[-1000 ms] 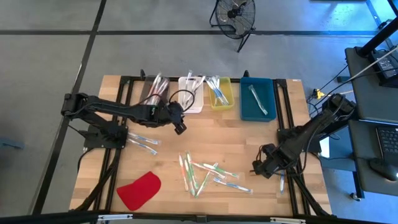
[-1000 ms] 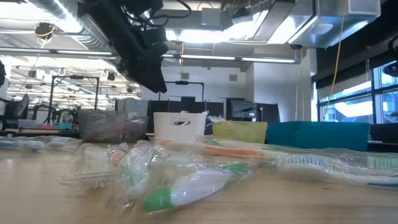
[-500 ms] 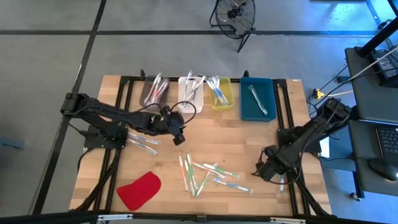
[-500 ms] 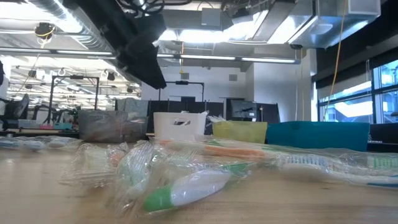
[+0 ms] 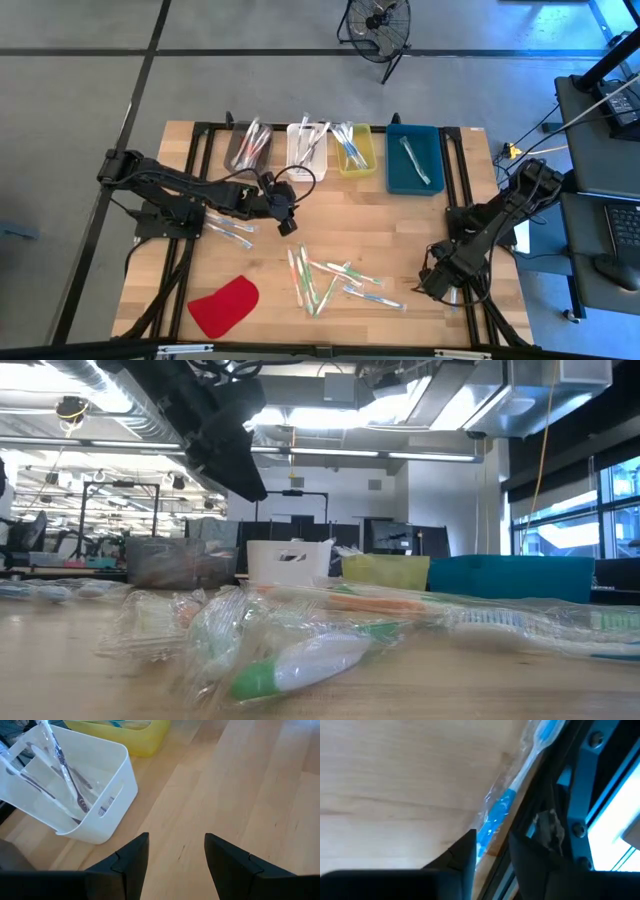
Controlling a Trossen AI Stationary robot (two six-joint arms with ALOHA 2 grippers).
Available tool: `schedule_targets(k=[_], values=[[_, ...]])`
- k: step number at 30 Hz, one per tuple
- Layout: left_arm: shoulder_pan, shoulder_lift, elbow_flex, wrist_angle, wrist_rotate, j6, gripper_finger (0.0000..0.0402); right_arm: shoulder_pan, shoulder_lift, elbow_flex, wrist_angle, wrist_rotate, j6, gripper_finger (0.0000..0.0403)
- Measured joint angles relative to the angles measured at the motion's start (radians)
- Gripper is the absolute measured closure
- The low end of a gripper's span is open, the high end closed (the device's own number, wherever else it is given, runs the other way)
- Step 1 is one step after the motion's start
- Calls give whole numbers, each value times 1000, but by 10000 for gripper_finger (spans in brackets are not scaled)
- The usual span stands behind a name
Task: Pick & Place Toothbrushes
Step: Put the blue toothbrush into the yellow bin
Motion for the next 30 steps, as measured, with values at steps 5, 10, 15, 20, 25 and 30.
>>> schedule_targets(k=[5, 10, 15, 20, 25, 30], values=[[0, 0, 0, 2, 0, 0, 215, 16, 0, 0, 26, 1, 11, 238], [0, 0, 0, 2, 0, 0, 215, 36, 0, 0, 37, 4, 54, 214], [0, 0, 0, 2, 0, 0, 215, 57, 0, 0, 77, 40, 106, 213], [0, 0, 0, 2, 0, 0, 215, 74, 0, -21, 101, 47, 142, 228], [0, 0, 0, 2, 0, 0, 215, 85, -1, -61, 138, 45, 167, 234], [0, 0, 0, 4, -7, 0, 215, 85, -3, -77, 148, 36, 168, 228]])
